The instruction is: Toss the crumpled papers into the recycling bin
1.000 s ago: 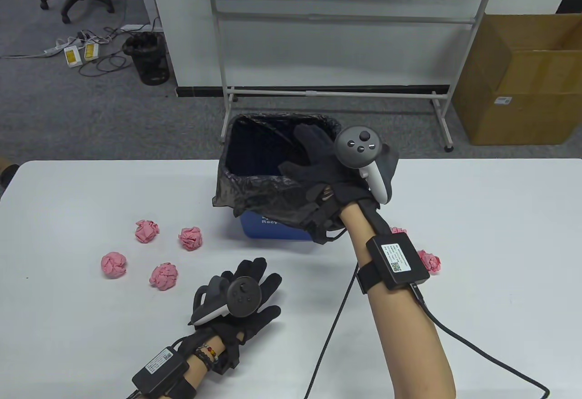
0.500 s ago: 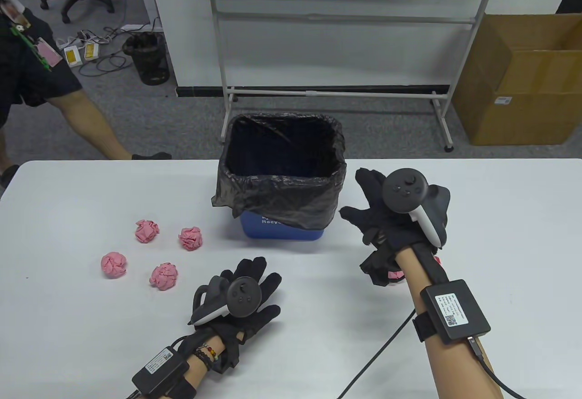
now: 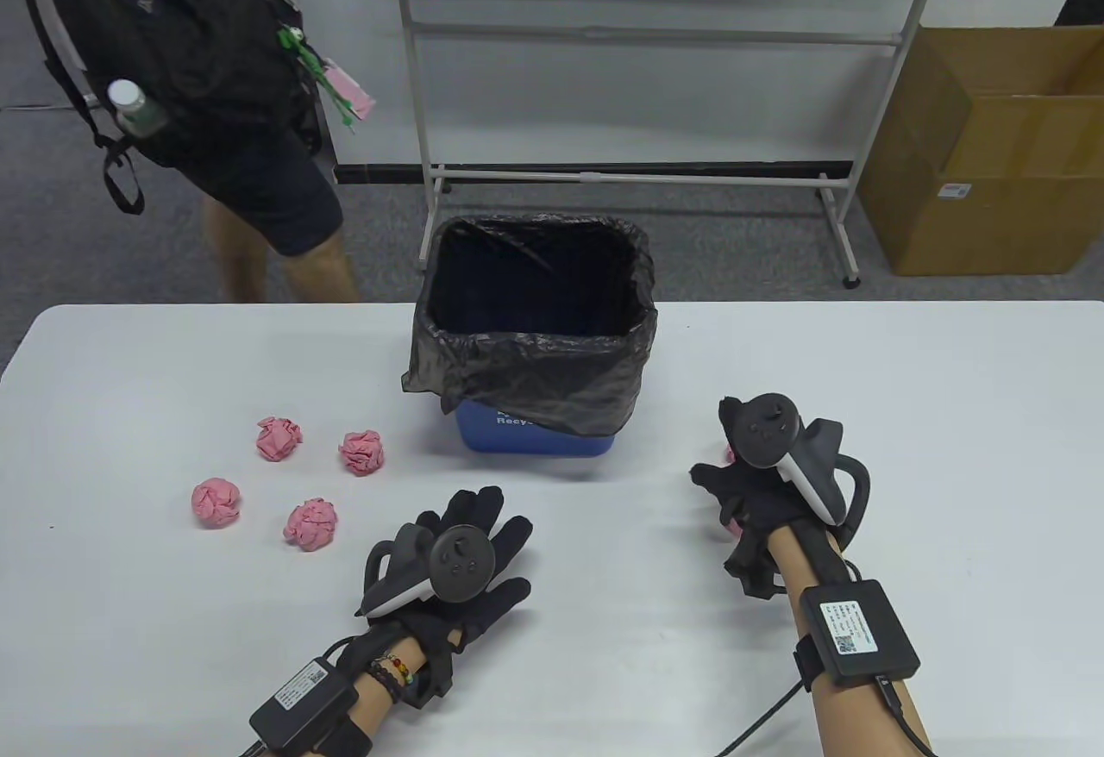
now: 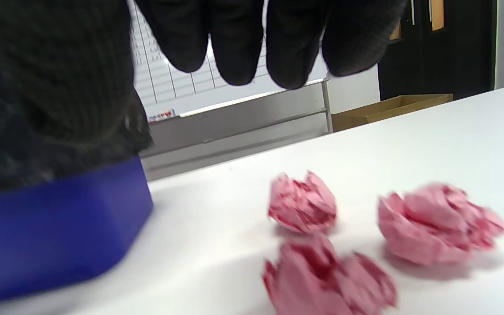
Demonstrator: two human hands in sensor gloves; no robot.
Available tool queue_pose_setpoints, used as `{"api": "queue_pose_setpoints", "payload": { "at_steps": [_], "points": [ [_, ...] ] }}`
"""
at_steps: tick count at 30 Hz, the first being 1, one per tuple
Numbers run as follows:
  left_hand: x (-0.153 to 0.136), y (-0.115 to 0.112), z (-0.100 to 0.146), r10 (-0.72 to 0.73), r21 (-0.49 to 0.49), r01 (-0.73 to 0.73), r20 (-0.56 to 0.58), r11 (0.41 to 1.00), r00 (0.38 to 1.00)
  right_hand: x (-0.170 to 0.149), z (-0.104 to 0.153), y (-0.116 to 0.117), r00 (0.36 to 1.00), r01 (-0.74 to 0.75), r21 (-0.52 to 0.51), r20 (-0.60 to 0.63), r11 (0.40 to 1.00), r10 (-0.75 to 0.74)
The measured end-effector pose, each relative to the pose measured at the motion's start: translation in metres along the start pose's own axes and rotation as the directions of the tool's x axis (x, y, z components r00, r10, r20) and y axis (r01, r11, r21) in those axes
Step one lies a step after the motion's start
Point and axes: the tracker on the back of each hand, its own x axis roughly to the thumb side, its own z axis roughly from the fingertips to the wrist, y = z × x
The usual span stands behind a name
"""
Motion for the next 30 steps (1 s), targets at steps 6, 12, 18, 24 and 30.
{"api": "queue_pose_setpoints", "payload": {
  "at_steps": [6, 12, 18, 24, 30],
  "points": [
    [0.000, 0.000, 0.000, 0.000, 0.000, 0.000, 0.001, 1.000, 1.000, -0.005, 0.000, 0.039, 0.987, -0.155, 0.049, -0.022, 0.987, 0.157],
    [-0.001, 0.000, 0.000, -0.001, 0.001, 0.001, -0.001, 1.000, 1.000, -0.009, 0.003, 0.058, 0.962, -0.269, 0.073, -0.028, 0.960, 0.272],
    [0.000, -0.002, -0.001, -0.007, -0.011, 0.007, 0.002, 1.000, 1.000, -0.015, 0.006, 0.069, 0.945, -0.320, 0.074, -0.038, 0.944, 0.324],
    [0.000, -0.002, -0.001, -0.002, -0.004, 0.002, 0.001, 1.000, 1.000, -0.018, 0.005, 0.075, 0.933, -0.355, 0.009, -0.051, 0.935, 0.355],
    [-0.001, -0.001, -0.001, -0.006, -0.006, 0.005, -0.005, 1.000, 1.000, -0.016, 0.004, 0.076, 0.928, -0.371, -0.045, -0.050, 0.928, 0.368]
  ]
}}
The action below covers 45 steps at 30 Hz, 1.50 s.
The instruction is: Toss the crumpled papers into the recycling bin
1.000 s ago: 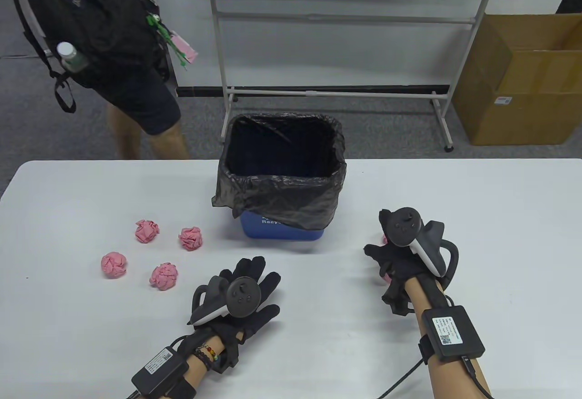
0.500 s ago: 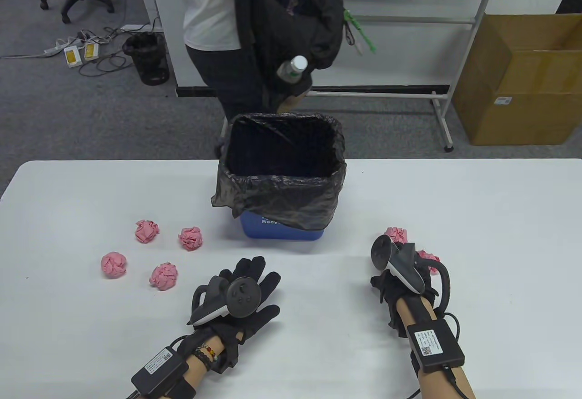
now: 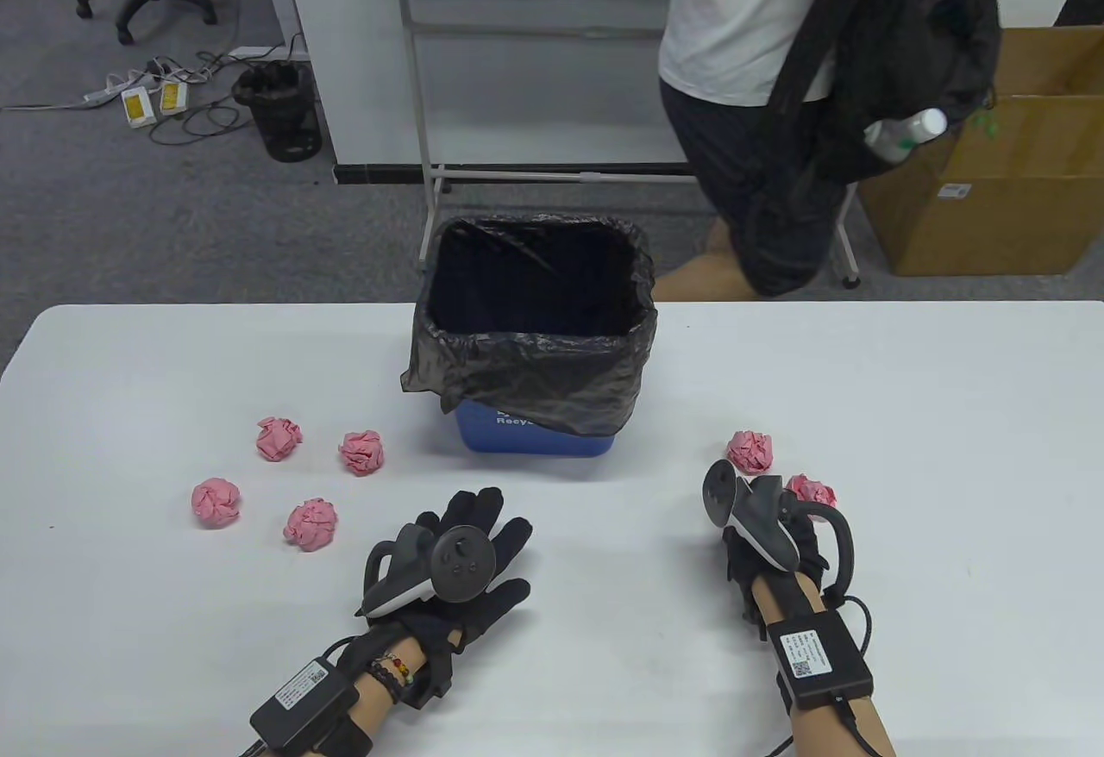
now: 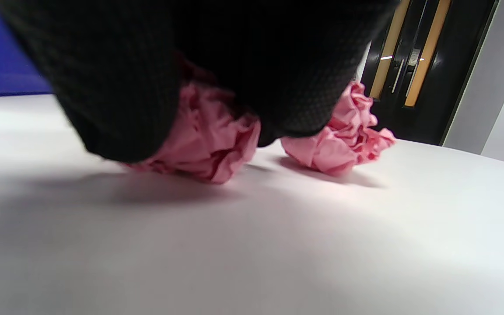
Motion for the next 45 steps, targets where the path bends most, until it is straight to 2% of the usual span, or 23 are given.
{"api": "queue_pose_setpoints", "payload": {
  "at_steps": [7, 15, 17, 24, 29, 36, 40, 45],
  "points": [
    [-0.001, 0.001, 0.000, 0.000, 0.005, 0.000, -0.001, 1.000, 1.000, 0.000, 0.000, -0.009, 0.999, 0.035, -0.019, -0.001, 0.999, -0.035],
    [-0.003, 0.001, 0.000, 0.004, 0.006, -0.004, -0.007, 1.000, 1.000, 0.009, 0.005, -0.034, 0.993, 0.105, -0.024, 0.047, 0.994, -0.104],
    [-0.003, 0.001, 0.000, 0.004, 0.005, -0.004, -0.007, 1.000, 1.000, 0.014, 0.006, -0.042, 0.986, 0.156, -0.011, 0.063, 0.988, -0.155],
    [-0.003, 0.002, 0.000, 0.006, 0.004, -0.006, -0.006, 1.000, 1.000, 0.036, 0.009, -0.077, 0.928, 0.312, 0.129, 0.170, 0.941, -0.331],
    [-0.003, 0.002, 0.000, 0.006, 0.003, -0.006, -0.005, 1.000, 1.000, 0.049, 0.009, -0.103, 0.862, 0.384, 0.289, 0.227, 0.877, -0.453],
    [-0.002, 0.001, 0.000, 0.006, -0.003, -0.006, -0.001, 1.000, 1.000, 0.059, 0.001, -0.132, 0.758, 0.473, 0.478, 0.208, 0.741, -0.618],
    [-0.002, 0.001, 0.000, 0.011, -0.001, -0.011, -0.002, 1.000, 1.000, 0.066, -0.005, -0.143, 0.716, 0.479, 0.567, 0.189, 0.670, -0.672],
    [-0.003, 0.001, 0.000, 0.005, 0.000, -0.005, -0.004, 1.000, 1.000, 0.077, -0.016, -0.157, 0.657, 0.509, 0.632, 0.153, 0.584, -0.738]
  ]
}}
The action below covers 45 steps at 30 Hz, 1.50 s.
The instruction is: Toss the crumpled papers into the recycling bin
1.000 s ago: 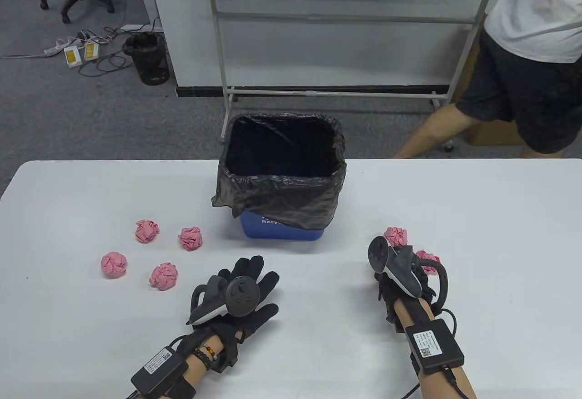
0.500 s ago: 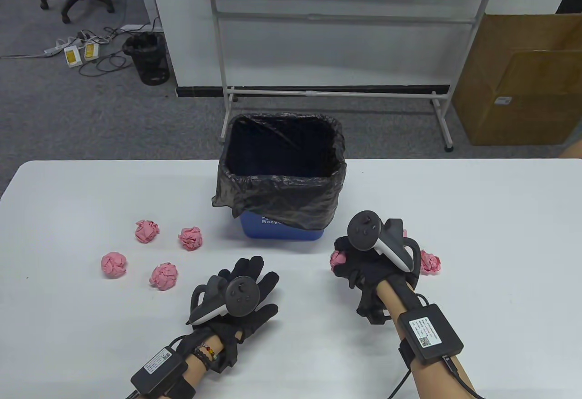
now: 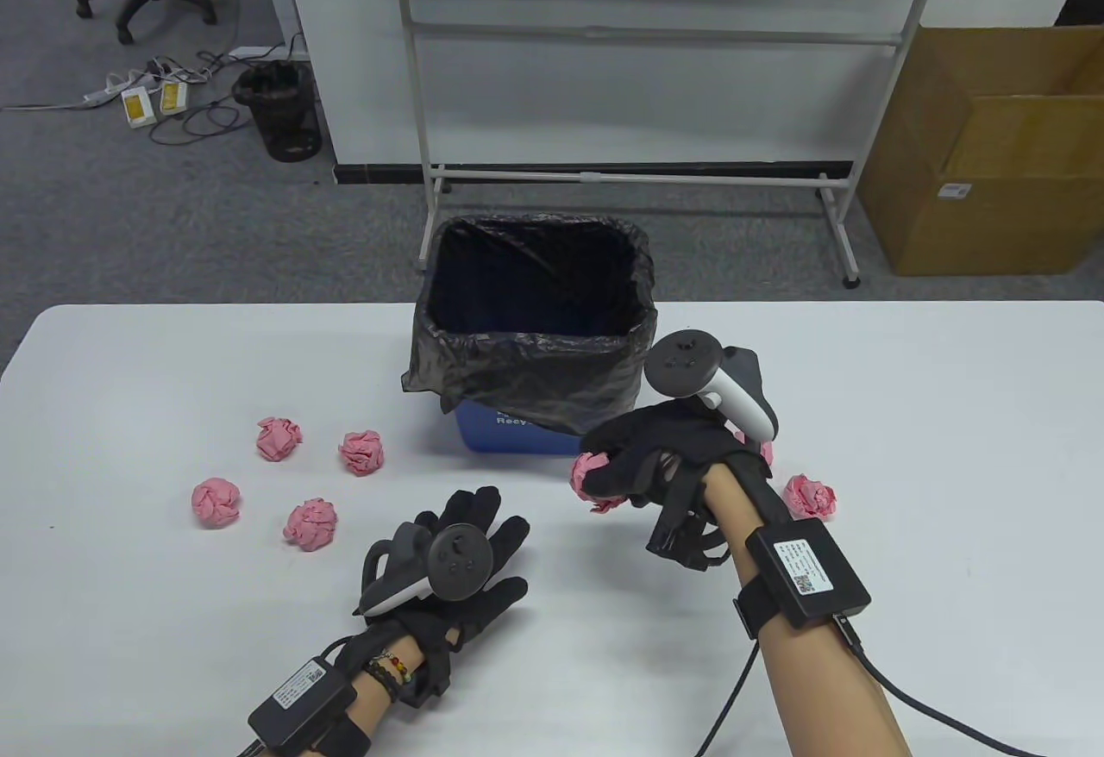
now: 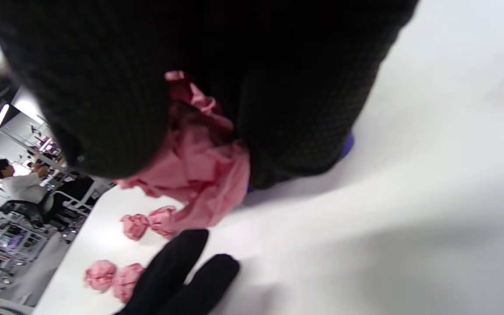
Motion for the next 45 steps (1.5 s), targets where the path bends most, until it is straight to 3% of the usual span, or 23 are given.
{"api": "queue_pose_setpoints", "payload": {
  "at_steps": [7, 11, 15, 17, 19, 23, 27, 33, 40, 45],
  "points": [
    [0.000, 0.000, 0.000, 0.005, -0.001, -0.005, 0.003, 1.000, 1.000, 0.029, -0.013, -0.012, 0.985, 0.141, 0.029, 0.096, 0.990, -0.143],
    [0.000, 0.000, 0.000, 0.010, 0.000, -0.010, 0.007, 1.000, 1.000, 0.048, -0.019, -0.025, 0.956, 0.252, -0.056, 0.172, 0.966, -0.239],
    [0.000, 0.001, 0.001, 0.022, 0.007, -0.023, 0.008, 1.000, 1.000, 0.071, -0.022, -0.049, 0.942, 0.296, -0.247, 0.237, 0.923, -0.239],
    [0.000, 0.002, 0.001, 0.025, 0.010, -0.025, 0.007, 1.000, 1.000, 0.080, -0.024, -0.061, 0.933, 0.336, -0.377, 0.261, 0.863, -0.249],
    [-0.001, 0.002, 0.001, 0.027, 0.013, -0.027, 0.005, 1.000, 1.000, 0.085, -0.027, -0.066, 0.955, 0.277, -0.485, 0.231, 0.829, -0.184],
    [-0.002, 0.001, 0.002, 0.024, 0.010, -0.024, 0.003, 1.000, 1.000, 0.088, -0.022, -0.068, 0.988, 0.093, -0.562, 0.156, 0.822, -0.005],
    [-0.002, 0.002, 0.002, 0.031, 0.014, -0.031, 0.003, 0.999, 1.000, 0.080, -0.006, -0.066, 0.988, 0.039, -0.545, 0.144, 0.838, 0.048],
    [0.001, 0.000, 0.001, 0.020, 0.007, -0.020, 0.011, 1.000, 1.000, 0.056, 0.024, -0.066, 0.987, -0.122, -0.562, 0.020, 0.818, 0.161],
    [0.001, 0.000, 0.000, 0.013, 0.011, -0.013, 0.016, 1.000, 1.000, 0.001, 0.047, -0.064, 0.965, -0.261, -0.571, -0.165, 0.778, 0.203],
    [0.001, 0.001, 0.000, 0.013, 0.017, -0.014, 0.015, 1.000, 1.000, -0.047, 0.046, -0.055, 0.925, -0.363, -0.537, -0.303, 0.761, 0.227]
  ]
}}
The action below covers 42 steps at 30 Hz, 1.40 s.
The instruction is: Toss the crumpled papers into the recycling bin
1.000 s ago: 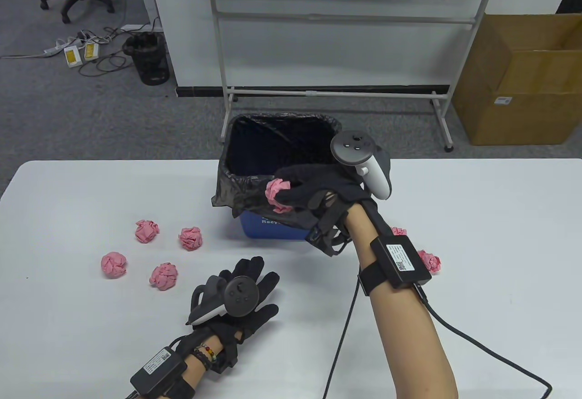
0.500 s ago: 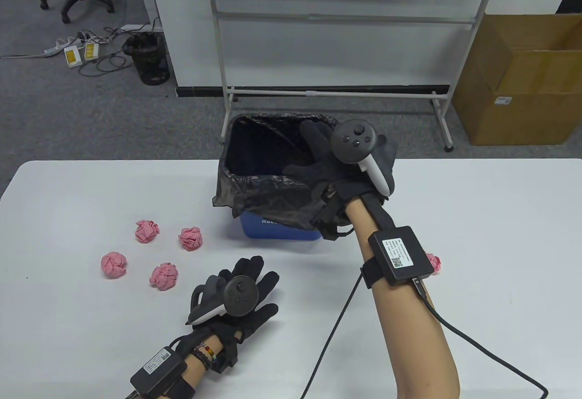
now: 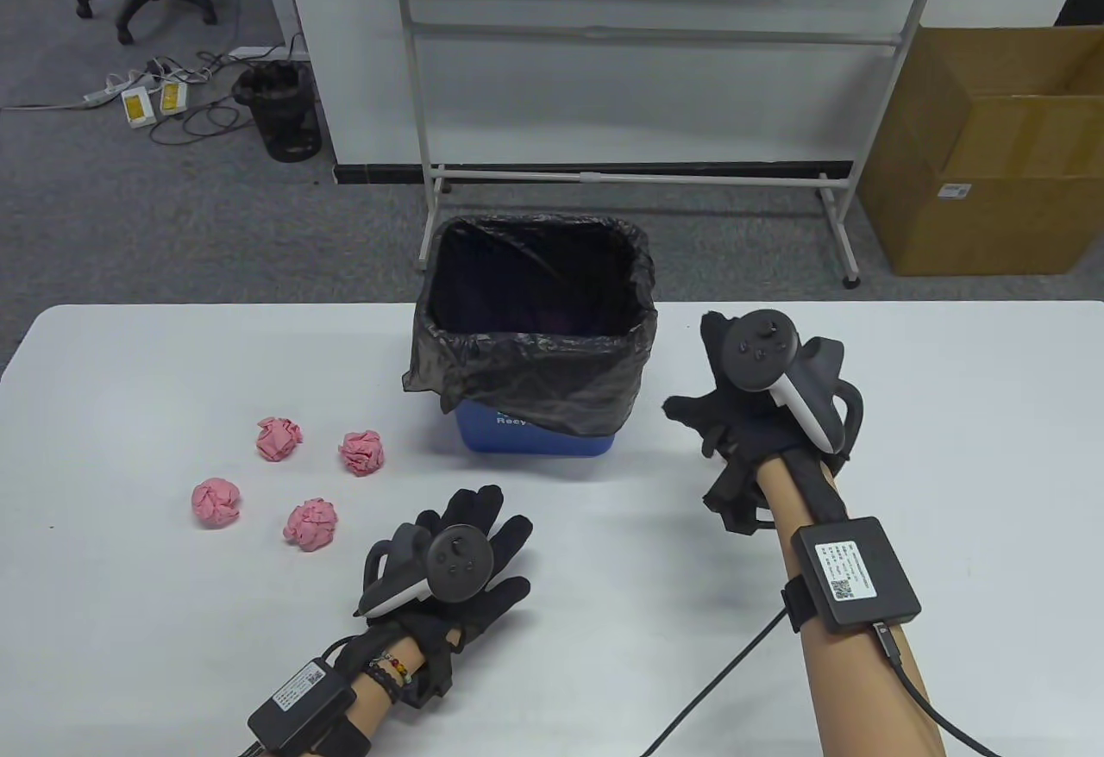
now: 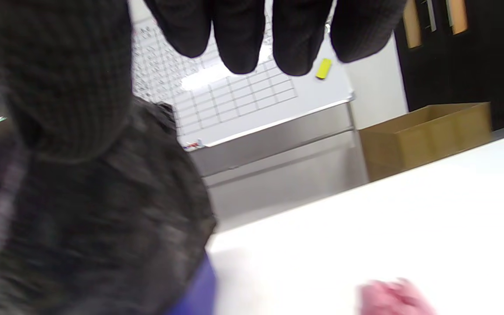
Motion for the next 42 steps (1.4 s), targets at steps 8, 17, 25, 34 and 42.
{"api": "queue_pose_setpoints", "payload": {
  "at_steps": [8, 17, 25, 34, 42],
  "points": [
    [-0.001, 0.000, 0.000, -0.006, 0.003, 0.006, -0.005, 1.000, 1.000, -0.060, -0.006, 0.045, 0.983, -0.104, 0.029, -0.148, 0.994, 0.107],
    [0.000, -0.001, 0.000, -0.013, -0.006, 0.013, -0.006, 1.000, 1.000, -0.099, -0.010, 0.090, 0.942, -0.211, 0.093, -0.246, 0.973, 0.227],
    [-0.002, 0.000, 0.000, -0.016, -0.008, 0.016, -0.015, 1.000, 1.000, -0.122, -0.013, 0.119, 0.888, -0.286, 0.175, -0.321, 0.942, 0.329],
    [-0.003, 0.000, 0.000, -0.020, -0.010, 0.019, -0.019, 1.000, 1.000, -0.132, -0.015, 0.135, 0.860, -0.329, 0.177, -0.351, 0.928, 0.372],
    [-0.003, 0.001, 0.000, -0.023, -0.006, 0.023, -0.020, 1.000, 1.000, -0.133, -0.014, 0.136, 0.864, -0.344, 0.076, -0.364, 0.936, 0.347]
  ]
}}
